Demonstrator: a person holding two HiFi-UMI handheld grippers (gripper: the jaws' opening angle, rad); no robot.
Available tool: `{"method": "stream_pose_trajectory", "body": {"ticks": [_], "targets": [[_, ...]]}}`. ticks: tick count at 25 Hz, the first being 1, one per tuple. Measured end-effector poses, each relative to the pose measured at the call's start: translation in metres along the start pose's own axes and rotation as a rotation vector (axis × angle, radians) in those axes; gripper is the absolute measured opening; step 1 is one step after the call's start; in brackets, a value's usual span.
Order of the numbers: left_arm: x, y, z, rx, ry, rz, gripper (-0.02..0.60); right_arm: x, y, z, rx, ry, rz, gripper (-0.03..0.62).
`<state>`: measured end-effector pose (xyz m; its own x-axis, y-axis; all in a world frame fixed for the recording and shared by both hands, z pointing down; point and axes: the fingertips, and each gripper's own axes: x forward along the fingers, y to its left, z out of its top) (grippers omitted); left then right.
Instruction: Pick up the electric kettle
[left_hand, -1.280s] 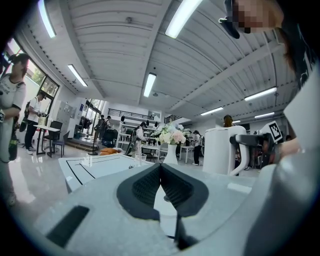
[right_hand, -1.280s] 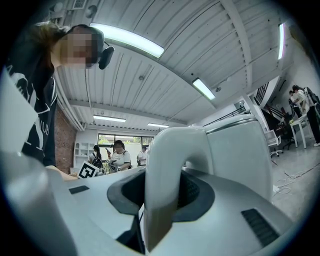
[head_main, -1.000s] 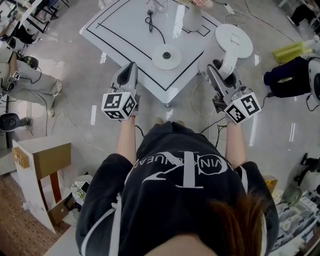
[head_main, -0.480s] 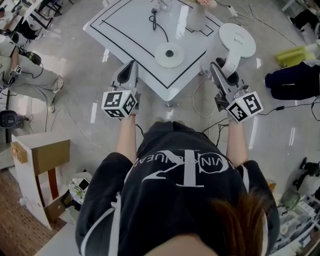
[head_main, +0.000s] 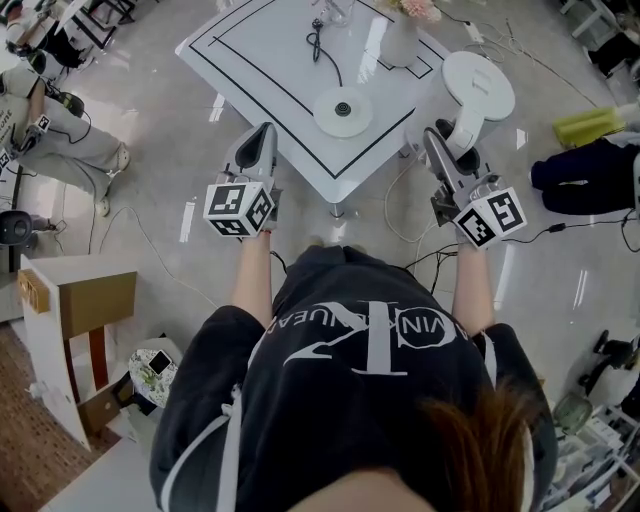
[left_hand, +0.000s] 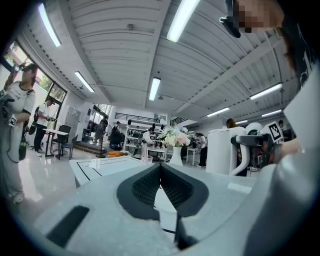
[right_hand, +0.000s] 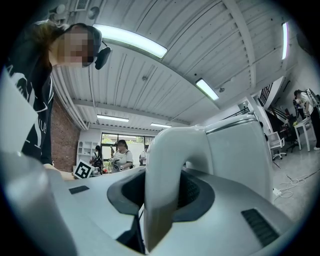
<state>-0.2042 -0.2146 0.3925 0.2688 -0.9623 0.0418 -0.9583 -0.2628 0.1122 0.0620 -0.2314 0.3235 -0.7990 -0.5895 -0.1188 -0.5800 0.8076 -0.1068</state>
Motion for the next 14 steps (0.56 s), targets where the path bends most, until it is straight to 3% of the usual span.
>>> {"method": "stream_pose_trajectory", "body": {"ticks": [14], "targets": [[-0.0009, -0.0089, 0.0018, -0.001, -0.005, 0.012, 0.009, -0.0083, -0.0034, 0.0042, -0.004, 0.000, 0.009, 0.112]]}}
